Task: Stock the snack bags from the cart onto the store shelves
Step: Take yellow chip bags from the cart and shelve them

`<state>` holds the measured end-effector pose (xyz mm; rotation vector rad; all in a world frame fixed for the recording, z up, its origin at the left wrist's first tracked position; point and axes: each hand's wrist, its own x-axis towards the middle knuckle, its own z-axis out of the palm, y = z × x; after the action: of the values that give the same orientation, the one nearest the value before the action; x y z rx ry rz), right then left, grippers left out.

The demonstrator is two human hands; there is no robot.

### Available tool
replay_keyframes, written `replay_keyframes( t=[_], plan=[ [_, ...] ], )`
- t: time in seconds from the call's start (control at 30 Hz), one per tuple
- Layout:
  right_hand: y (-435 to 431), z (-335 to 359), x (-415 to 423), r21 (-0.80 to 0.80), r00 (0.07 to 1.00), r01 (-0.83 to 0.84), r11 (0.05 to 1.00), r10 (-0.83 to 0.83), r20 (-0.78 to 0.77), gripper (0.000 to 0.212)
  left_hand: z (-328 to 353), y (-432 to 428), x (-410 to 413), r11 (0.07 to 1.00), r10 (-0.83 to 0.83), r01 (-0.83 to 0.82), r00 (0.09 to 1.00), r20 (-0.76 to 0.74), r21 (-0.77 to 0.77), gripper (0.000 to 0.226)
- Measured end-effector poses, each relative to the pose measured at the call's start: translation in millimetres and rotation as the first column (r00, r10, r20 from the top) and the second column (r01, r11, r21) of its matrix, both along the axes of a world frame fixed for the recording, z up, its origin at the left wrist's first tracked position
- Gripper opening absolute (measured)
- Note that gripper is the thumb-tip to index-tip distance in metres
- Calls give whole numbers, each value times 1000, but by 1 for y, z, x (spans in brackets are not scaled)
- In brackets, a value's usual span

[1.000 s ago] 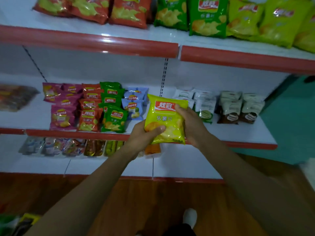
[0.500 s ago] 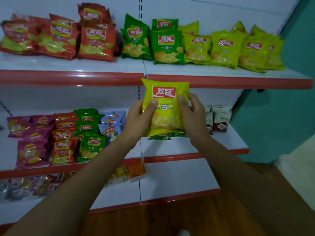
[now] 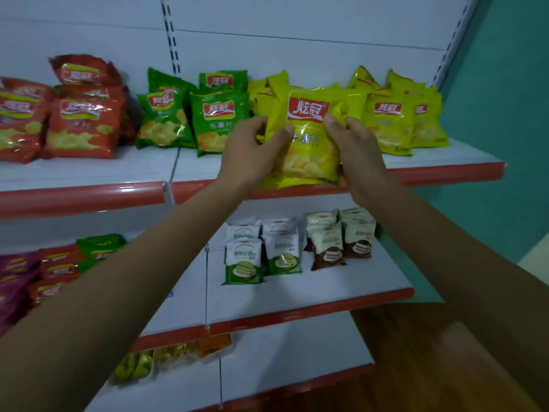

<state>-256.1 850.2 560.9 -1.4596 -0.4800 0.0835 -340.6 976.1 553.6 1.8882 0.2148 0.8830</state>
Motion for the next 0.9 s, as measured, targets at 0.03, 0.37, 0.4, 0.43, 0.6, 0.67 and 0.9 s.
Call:
replay_keyframes(
  t=[0.03,0.37,0.4,0.43,0.6,0.67,0.9],
  plan=[
    [-4,5,10,-7,1000,-13,1000,13,12,65,3,-3,13,1000,3,-3,1000,-8,-2,20],
    [36,31,111,-324,965,-221,920,255,66,25,21,23,88,956,272,-288,944,-185,-64,56],
    [41,27,115,-389,955,-236,890,286,74,18,18,28,89,950,299,-312,927,-225,-24,59],
    [45,22,120,-445,949,-242,862,306,76,13,15,30,89,942,328,-334,909,-257,23,58],
    [56,1,138,-535,927,-203,820,338,165,37,2,39,94,885,464,-426,831,-306,185,52],
    [54,-2,139,-554,927,-181,812,329,180,42,1,39,99,858,506,-428,800,-322,283,51],
    [47,-9,141,-556,901,-66,829,288,323,69,-3,33,102,668,652,-440,734,-188,600,56]
  ],
)
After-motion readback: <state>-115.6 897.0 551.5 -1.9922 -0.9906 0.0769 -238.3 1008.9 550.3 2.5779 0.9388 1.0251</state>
